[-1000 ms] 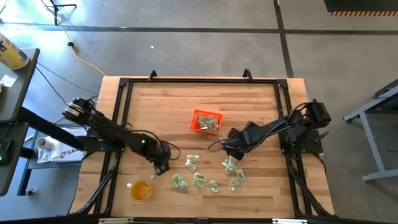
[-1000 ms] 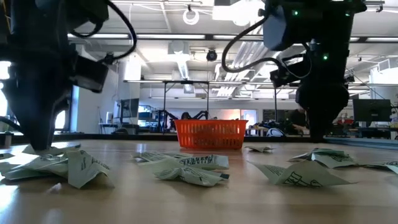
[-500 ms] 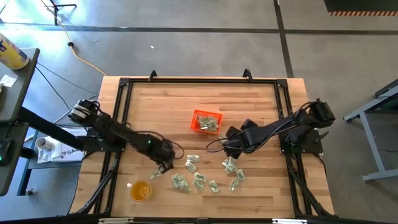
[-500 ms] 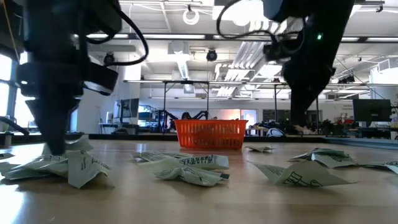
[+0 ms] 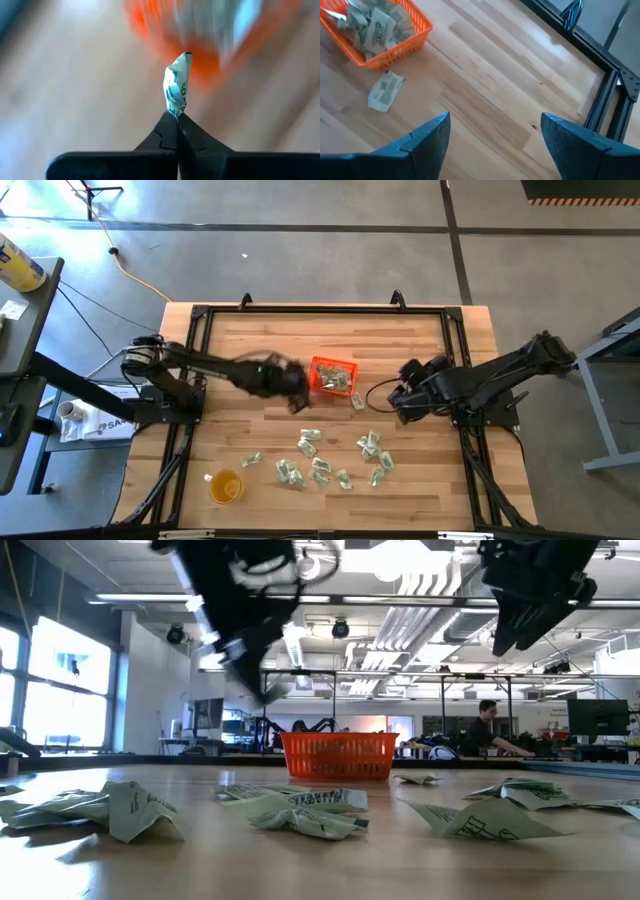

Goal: Pick and place Stevia / Truvia into bins
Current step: Put the stevia packet into the basket

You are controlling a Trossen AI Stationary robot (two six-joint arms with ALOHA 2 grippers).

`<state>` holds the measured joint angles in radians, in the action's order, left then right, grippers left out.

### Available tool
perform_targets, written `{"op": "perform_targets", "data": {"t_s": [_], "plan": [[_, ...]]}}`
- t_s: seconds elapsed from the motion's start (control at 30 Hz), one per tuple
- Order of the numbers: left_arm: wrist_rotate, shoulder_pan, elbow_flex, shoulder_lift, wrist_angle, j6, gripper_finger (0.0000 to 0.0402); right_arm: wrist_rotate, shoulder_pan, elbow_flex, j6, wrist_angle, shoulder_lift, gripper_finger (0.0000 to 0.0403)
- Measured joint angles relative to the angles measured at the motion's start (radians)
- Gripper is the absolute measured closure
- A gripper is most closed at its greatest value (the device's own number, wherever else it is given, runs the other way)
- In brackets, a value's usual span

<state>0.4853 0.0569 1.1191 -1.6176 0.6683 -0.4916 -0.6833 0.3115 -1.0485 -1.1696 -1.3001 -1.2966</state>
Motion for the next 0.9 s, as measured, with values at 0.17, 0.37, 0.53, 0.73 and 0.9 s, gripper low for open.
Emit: {"op": "perform_targets", "data": {"t_s": [0.17,0.37,0.53,0.73,0.9], "plan": [[-0.079,-0.111,0.074,-0.007,-0.183,0.186,0.0374,0.009,-0.003,0.0,-0.008,0.004,0.023,0.0102],[-0.426,-0.236,0.074,-0.114,-0.375,0.243,0.0315,0.01,-0.003,0.0,-0.012,0.027,0.019,0.0102],[-0.652,-0.255,0.075,-0.134,-0.303,0.141,0.0258,0.011,-0.003,0.0,-0.02,0.029,0.019,0.0102],[-0.746,-0.197,0.101,-0.025,0.111,0.16,0.0225,-0.002,-0.004,0.0,-0.007,0.025,0.019,0.0102],[-0.701,-0.064,0.103,0.057,0.488,0.11,0.0223,-0.046,-0.008,0.0,0.021,0.026,0.019,0.0102]]}}
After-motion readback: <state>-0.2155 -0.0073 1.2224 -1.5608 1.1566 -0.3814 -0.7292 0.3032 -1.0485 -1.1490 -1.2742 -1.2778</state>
